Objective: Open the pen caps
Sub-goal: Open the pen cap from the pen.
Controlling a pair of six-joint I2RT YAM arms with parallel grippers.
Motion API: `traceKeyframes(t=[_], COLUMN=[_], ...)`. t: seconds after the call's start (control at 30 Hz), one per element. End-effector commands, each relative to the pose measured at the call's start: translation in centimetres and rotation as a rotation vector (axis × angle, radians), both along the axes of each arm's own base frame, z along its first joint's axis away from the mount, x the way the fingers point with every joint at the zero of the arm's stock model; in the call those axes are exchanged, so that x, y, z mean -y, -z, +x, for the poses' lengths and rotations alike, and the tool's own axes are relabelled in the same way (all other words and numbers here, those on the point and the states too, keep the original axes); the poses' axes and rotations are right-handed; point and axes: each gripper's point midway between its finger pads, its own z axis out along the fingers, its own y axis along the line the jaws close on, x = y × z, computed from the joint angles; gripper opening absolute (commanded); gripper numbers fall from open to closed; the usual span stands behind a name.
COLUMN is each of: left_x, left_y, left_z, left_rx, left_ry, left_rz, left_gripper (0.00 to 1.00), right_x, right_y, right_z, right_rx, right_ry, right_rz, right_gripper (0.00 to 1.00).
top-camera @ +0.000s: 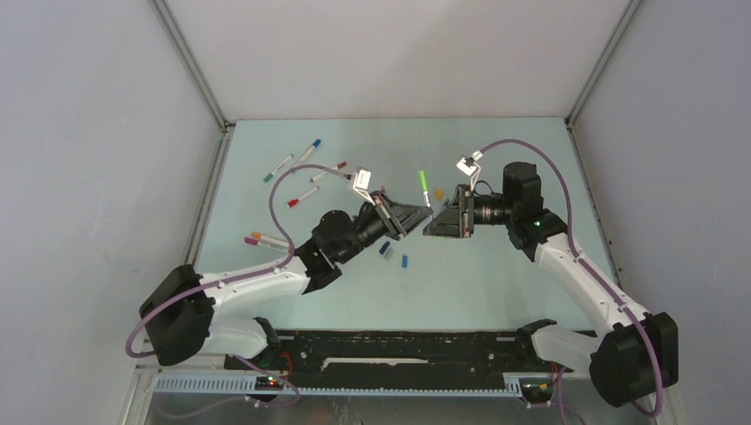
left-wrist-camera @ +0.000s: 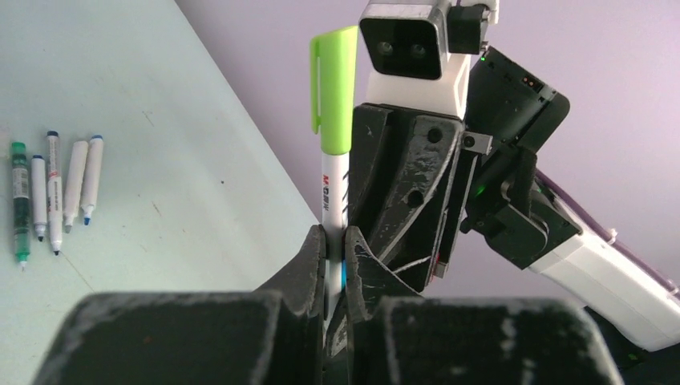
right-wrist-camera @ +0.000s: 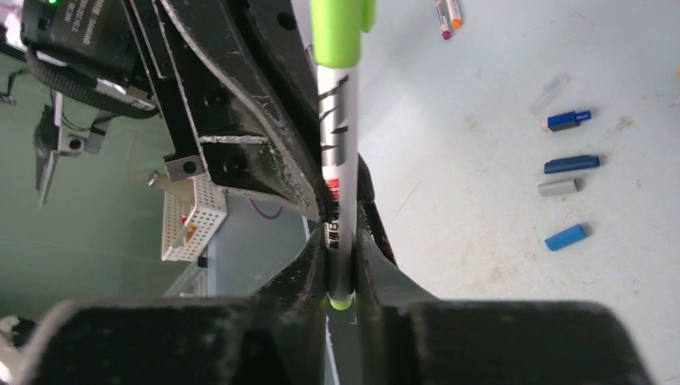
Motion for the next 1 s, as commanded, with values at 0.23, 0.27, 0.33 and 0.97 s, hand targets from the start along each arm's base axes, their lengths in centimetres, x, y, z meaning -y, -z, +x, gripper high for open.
traceKeyframes(t=[0.23,0.27,0.33,0.97], left_x=[-1.0,-1.4,-2.4,-1.8], left_y=[-3.8,-3.7,-3.7,-3.1], left_z=[-0.2,-0.2,-0.5,0.5], left_rx=[0.072,0.083,0.114,0.031], left_ry=[-0.043,-0.053,-0.071,-0.070], left_rz=[-0.034,-0.012,0.034,0.200], left_gripper=[0.54,0.66,0.84,0.88], right_x=[1.0,1.2,2.0,5.8], right_y=[-0.3,-0.1,0.4,5.2], right_z=[-0.3,-0.3,-0.6,-0.1], right_rx=[0.141,0.167,0.240,0.508], right_ry=[-0.041,-0.044,-0.066,-0.045], right_rz=[0.001,-0.007,-0.024,-0.320], right_gripper=[0.00,0.00,0.00,0.00])
